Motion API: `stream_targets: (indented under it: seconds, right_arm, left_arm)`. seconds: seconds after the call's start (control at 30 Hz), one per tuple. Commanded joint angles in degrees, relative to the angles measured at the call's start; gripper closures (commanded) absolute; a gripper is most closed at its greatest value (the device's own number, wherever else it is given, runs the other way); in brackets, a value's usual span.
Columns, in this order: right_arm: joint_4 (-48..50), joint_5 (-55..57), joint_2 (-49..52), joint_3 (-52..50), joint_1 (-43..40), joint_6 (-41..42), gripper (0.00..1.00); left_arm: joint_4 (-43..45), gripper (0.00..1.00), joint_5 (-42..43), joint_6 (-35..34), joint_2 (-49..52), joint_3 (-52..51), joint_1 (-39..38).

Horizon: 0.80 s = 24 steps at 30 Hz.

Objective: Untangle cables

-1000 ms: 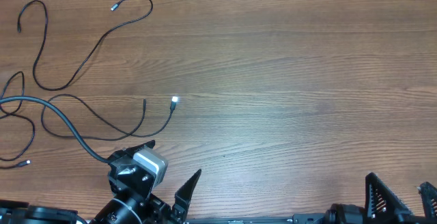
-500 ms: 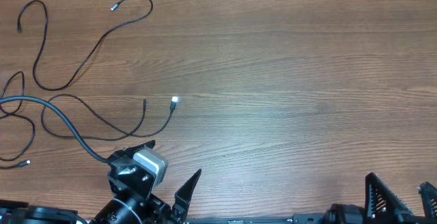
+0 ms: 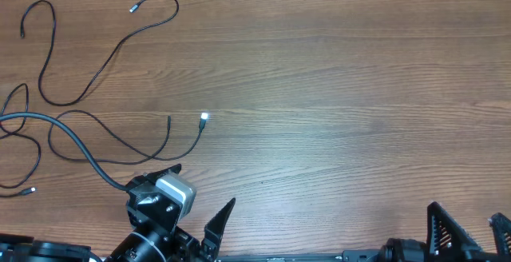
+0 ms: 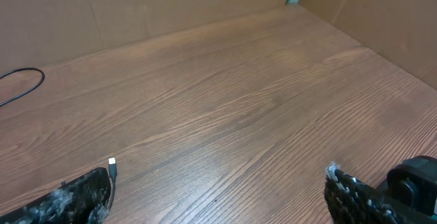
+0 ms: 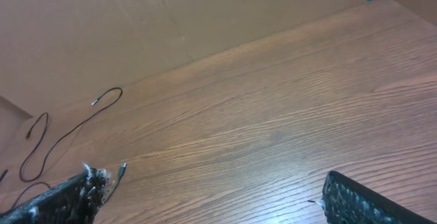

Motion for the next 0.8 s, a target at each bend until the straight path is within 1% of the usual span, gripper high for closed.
stream_targets:
  seconds: [0.0, 0.17, 0.2, 0.3, 0.4, 0.5, 0.53, 0.57, 0.6, 0.77]
  right_arm:
    - [0.4, 1.9, 0.4, -0.3, 0.2, -0.2, 0.00]
    - [1.7, 1.9, 0.4, -5.2, 0.6, -1.7, 0.00]
    - [4.4, 1.9, 0.4, -9.3, 0.6, -3.7, 0.00]
    - [10.1, 0.8, -0.2, -16.3, 0.6, -7.4, 0.00]
    - [16.3, -3.7, -1.5, -24.0, 0.6, -11.4, 0.00]
    - [24.9, -8.3, -4.3, -33.1, 0.6, -13.6, 0.00]
    - [31.0, -9.9, -6.8, -39.1, 0.7, -13.6, 0.00]
    - [34.4, -10.6, -8.4, -42.5, 0.7, -13.6, 0.00]
    - [39.7, -12.0, -11.1, -48.0, 0.8, -13.6, 0.00]
    - [50.5, -13.0, -17.6, -60.8, 2.6, -13.6, 0.00]
  left_arm:
    - [-0.1, 0.01, 0.2, 0.7, -0.3, 1.1, 0.3]
    - [-0.1, 0.01, 0.2, 0.7, -0.3, 1.1, 0.3]
    - [-0.1, 0.00, 0.2, 0.7, -0.3, 1.1, 0.3]
    - [-0.1, 0.00, 0.2, 0.7, -0.3, 1.1, 0.3]
    - [-0.1, 0.00, 0.2, 0.7, -0.3, 1.1, 0.3]
    - [-0.1, 0.00, 0.2, 0.7, -0.3, 1.1, 0.3]
    - [-0.1, 0.00, 0.2, 0.7, -0.3, 1.1, 0.3]
    - [-0.1, 0.01, 0.2, 0.7, -0.3, 1.1, 0.3]
    - [-0.1, 0.01, 0.2, 0.7, -0.3, 1.1, 0.3]
    - [-0.1, 0.01, 0.2, 0.7, -0.3, 1.1, 0.3]
